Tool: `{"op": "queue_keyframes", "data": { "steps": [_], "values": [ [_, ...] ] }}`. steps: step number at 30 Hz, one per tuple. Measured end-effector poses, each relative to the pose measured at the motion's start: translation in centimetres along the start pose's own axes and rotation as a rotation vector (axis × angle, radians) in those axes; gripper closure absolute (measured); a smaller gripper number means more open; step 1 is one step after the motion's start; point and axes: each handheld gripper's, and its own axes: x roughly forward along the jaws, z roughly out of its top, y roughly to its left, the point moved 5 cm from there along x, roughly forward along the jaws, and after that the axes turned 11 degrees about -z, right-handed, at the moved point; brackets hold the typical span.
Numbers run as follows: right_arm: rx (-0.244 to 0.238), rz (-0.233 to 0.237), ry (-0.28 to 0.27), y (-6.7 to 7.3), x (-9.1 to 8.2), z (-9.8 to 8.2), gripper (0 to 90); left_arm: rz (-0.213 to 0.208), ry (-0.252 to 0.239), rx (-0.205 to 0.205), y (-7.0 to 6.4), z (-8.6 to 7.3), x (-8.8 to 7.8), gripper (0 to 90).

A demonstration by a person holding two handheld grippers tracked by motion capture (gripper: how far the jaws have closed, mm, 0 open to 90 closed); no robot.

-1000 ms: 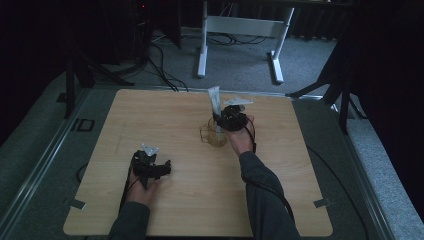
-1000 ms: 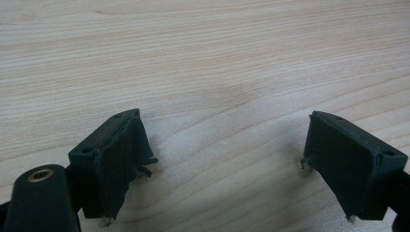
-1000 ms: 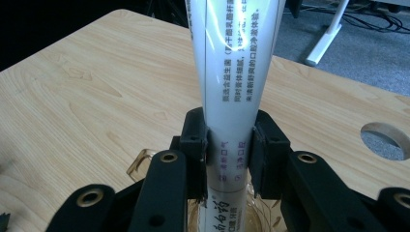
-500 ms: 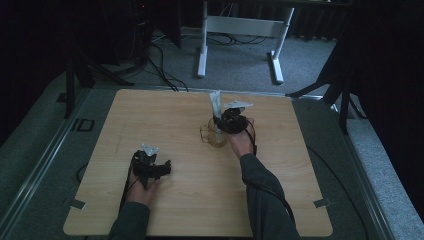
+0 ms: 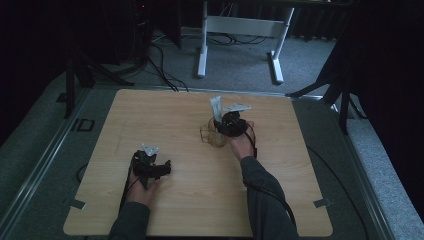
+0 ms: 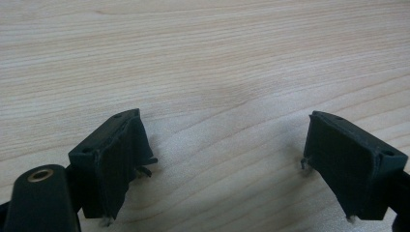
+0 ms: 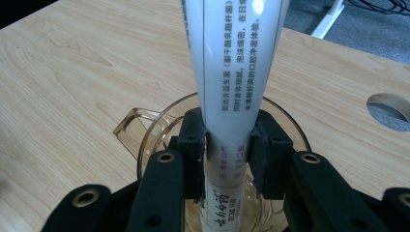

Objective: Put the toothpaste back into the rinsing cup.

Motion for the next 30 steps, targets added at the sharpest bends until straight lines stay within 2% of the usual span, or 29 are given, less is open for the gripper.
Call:
{"op": "queue_keyframes", "data": {
  "steps": [7, 16, 24, 27, 30],
  "values": [
    [0.004, 0.016, -0.006, 0.1, -0.3, 0.1, 62.4, -0.001, 0.000, -0.001, 0.0, 0.0, 0.0, 14.0],
    [-0.013, -0.002, -0.020, 0.0, -1.1, 0.1, 51.0, -0.001, -0.001, -0.001, 0.0, 0.0, 0.0, 14.0],
    [0.010, 0.002, -0.087, -0.6, -3.5, 0.5, 43.5, -0.001, -0.001, -0.001, 0.0, 0.0, 0.0, 14.0],
    [0.021, 0.004, -0.111, -0.9, -4.5, 0.1, 41.8, -0.001, -0.002, -0.002, 0.0, 0.0, 0.0, 14.0],
    [0.048, -0.007, -0.127, -1.6, -5.6, -1.1, 42.0, -0.001, -0.001, -0.001, 0.0, 0.0, 0.0, 14.0]
  ]
}}
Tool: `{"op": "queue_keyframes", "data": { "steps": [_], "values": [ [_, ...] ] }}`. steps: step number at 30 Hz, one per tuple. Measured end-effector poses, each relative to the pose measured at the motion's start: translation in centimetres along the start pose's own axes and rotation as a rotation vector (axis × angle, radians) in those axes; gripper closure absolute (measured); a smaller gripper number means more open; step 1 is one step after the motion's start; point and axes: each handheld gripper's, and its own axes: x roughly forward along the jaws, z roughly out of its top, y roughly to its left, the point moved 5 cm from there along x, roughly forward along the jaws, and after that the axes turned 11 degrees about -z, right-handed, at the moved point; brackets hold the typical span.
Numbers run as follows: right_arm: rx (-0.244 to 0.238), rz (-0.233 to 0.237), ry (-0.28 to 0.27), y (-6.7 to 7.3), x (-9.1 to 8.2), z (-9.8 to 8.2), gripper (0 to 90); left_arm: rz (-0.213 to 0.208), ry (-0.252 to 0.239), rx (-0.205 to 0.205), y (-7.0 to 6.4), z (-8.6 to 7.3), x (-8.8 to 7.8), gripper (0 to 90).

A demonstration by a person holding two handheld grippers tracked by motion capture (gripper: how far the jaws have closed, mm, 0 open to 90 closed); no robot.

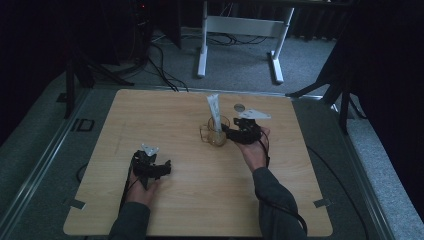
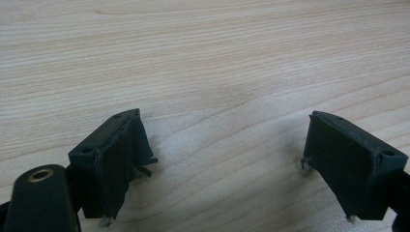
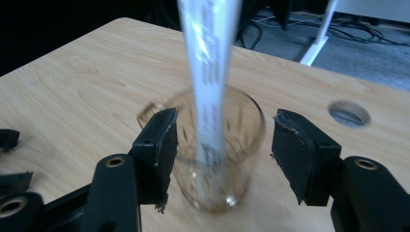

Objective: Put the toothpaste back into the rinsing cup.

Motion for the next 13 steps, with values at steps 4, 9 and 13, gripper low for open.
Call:
{"op": "queue_keyframes", "data": {
  "steps": [4, 9, 13],
  "values": [
    [0.069, -0.021, -0.006, -1.8, -1.6, -2.0, 41.9, 0.000, -0.002, -0.001, 0.0, 0.0, 0.0, 14.0],
    [0.149, -0.066, 0.034, -4.2, -3.2, -5.0, 41.6, 0.000, -0.001, -0.001, 0.0, 0.0, 0.0, 14.0],
    [0.156, -0.118, 0.054, -5.7, -4.6, -7.2, 40.4, 0.000, -0.001, -0.001, 0.0, 0.0, 0.0, 14.0]
  ]
}}
